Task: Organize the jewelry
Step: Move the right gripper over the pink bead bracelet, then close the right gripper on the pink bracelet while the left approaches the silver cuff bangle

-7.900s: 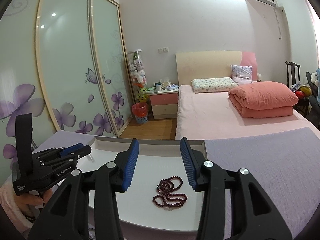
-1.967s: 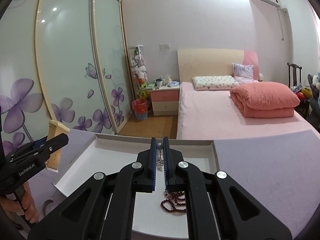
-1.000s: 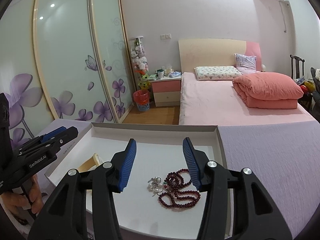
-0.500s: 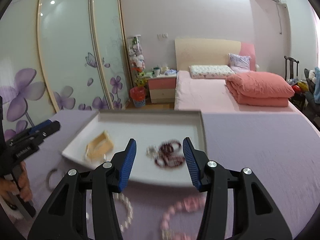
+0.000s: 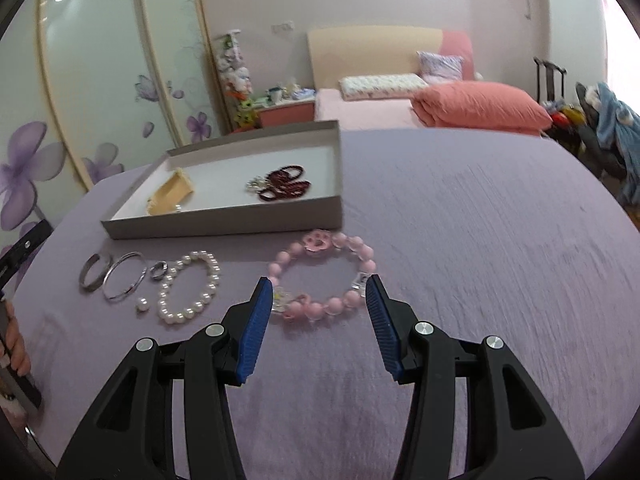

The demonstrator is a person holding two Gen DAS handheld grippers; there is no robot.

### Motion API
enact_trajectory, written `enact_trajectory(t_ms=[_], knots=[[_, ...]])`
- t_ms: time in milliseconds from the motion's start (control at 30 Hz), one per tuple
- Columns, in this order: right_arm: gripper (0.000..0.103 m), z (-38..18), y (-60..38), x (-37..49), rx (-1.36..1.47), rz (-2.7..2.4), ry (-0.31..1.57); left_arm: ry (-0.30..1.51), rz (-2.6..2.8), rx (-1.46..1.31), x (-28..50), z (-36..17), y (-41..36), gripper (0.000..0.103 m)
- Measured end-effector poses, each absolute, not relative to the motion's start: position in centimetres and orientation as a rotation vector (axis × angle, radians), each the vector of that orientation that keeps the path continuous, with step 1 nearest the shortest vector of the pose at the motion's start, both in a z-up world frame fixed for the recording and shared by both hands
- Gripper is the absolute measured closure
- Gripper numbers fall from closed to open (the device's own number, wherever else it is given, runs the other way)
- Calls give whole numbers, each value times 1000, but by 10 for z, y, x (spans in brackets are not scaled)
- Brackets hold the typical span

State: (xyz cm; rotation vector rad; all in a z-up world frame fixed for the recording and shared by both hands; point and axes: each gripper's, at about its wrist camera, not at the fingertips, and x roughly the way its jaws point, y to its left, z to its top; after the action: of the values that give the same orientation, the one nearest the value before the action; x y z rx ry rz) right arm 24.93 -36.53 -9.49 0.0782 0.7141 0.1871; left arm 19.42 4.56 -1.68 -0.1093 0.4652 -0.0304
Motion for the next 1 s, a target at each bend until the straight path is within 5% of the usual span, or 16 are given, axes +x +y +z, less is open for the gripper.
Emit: enact_trajectory(t_ms=[300, 433, 1000], knots=[[62, -120, -372, 287, 96, 68, 863, 477, -21, -111, 203, -18, 47, 43], [84, -121, -368, 283, 44, 54, 868, 487, -21, -107, 202, -20, 47, 42], [84, -120, -395, 236, 23, 47, 878, 781, 1, -55, 221, -53, 47, 38]])
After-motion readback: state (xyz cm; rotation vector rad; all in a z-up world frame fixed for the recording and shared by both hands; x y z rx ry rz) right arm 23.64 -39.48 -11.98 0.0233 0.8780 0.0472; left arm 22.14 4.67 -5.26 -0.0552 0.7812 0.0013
